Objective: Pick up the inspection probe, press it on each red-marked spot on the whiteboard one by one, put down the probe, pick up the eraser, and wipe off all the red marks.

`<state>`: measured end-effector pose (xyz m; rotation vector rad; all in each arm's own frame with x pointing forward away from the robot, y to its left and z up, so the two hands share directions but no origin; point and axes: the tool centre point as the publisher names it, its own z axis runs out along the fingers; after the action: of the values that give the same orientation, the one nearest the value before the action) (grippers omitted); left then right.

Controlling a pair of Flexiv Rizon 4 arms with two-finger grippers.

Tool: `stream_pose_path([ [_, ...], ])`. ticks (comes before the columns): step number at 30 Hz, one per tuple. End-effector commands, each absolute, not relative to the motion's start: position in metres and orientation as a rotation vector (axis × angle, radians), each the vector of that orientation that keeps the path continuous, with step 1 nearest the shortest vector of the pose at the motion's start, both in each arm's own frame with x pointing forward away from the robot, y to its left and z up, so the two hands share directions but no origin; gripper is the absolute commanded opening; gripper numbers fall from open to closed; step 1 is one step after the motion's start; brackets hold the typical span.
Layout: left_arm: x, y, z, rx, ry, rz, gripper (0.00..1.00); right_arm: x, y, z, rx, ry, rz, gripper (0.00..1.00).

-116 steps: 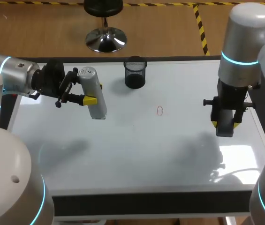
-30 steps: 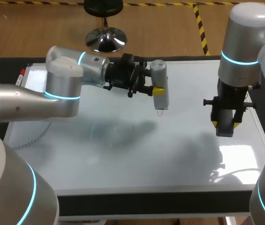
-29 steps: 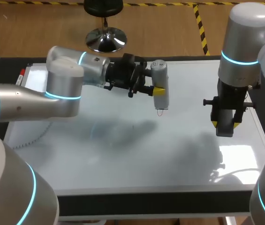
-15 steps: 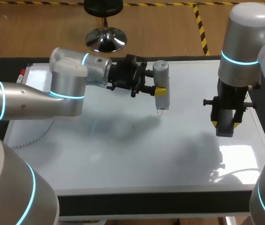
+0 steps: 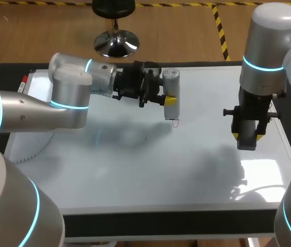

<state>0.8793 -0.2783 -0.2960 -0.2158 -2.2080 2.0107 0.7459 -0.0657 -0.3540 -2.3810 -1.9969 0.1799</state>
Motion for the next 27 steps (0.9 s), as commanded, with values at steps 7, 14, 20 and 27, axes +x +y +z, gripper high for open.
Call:
stream_pose_path([
  [7, 0.88, -0.286, -0.313, -0.195, -2.2, 1.99, 0.0, 0.745, -0.067, -0.353, -2.379, -1.997, 0.176, 0.0],
  [14, 0.882, -0.287, -0.32, -0.177, -2.214, 1.979, 0.0, 0.745, -0.067, -0.353, -2.379, -1.997, 0.176, 0.0],
  [20, 0.88, -0.291, -0.324, -0.167, -2.212, 1.98, 0.0, 0.745, -0.067, -0.353, -2.379, -1.997, 0.176, 0.0],
  [27, 0.88, -0.294, -0.327, -0.173, -2.212, 1.975, 0.0, 0.745, -0.067, -0.353, -2.379, -1.997, 0.176, 0.0],
])
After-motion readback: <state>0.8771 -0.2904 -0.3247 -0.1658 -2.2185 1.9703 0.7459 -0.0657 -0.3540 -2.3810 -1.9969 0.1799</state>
